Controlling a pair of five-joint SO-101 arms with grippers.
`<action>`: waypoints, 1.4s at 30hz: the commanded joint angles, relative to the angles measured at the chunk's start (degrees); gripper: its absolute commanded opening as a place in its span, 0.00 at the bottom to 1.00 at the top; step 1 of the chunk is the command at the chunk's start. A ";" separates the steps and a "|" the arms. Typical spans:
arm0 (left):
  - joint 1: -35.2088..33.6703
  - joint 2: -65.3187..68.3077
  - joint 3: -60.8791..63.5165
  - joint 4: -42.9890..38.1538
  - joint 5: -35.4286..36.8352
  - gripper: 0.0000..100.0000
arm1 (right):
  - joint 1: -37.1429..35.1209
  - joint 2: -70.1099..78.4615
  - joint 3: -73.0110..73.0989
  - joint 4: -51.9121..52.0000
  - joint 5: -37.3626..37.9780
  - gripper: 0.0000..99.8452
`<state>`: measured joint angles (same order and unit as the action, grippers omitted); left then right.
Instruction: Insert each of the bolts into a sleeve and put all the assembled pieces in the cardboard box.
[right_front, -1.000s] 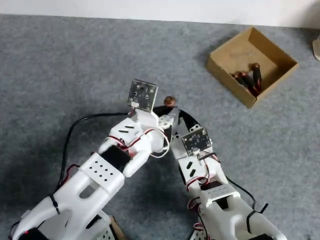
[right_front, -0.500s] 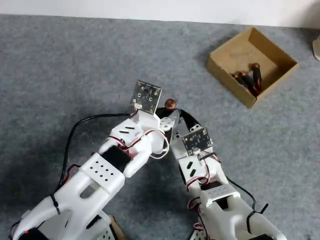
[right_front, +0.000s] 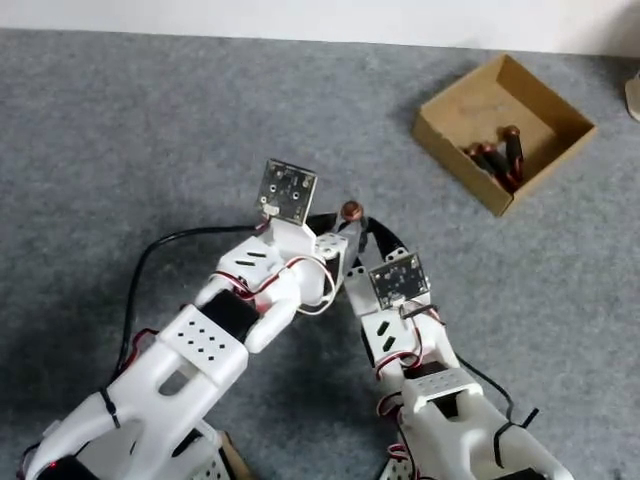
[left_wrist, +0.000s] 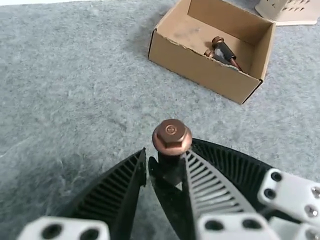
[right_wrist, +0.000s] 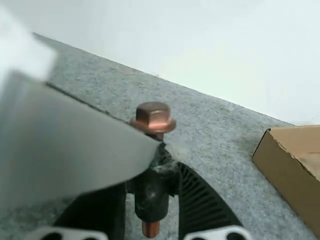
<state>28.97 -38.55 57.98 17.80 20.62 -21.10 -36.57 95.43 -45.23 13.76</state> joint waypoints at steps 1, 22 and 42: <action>-3.21 -1.19 -3.74 2.02 2.02 0.12 | 0.92 -0.84 2.59 2.42 -0.44 0.00; -6.55 -0.66 -15.96 24.44 10.20 0.29 | 4.00 -0.92 -2.95 12.97 -4.57 0.00; -10.59 -0.48 -9.80 13.71 9.05 0.29 | 16.13 -1.01 -29.05 55.16 -24.26 0.00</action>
<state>19.38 -38.55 48.66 33.36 30.02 -7.30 -36.57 75.12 3.47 -9.19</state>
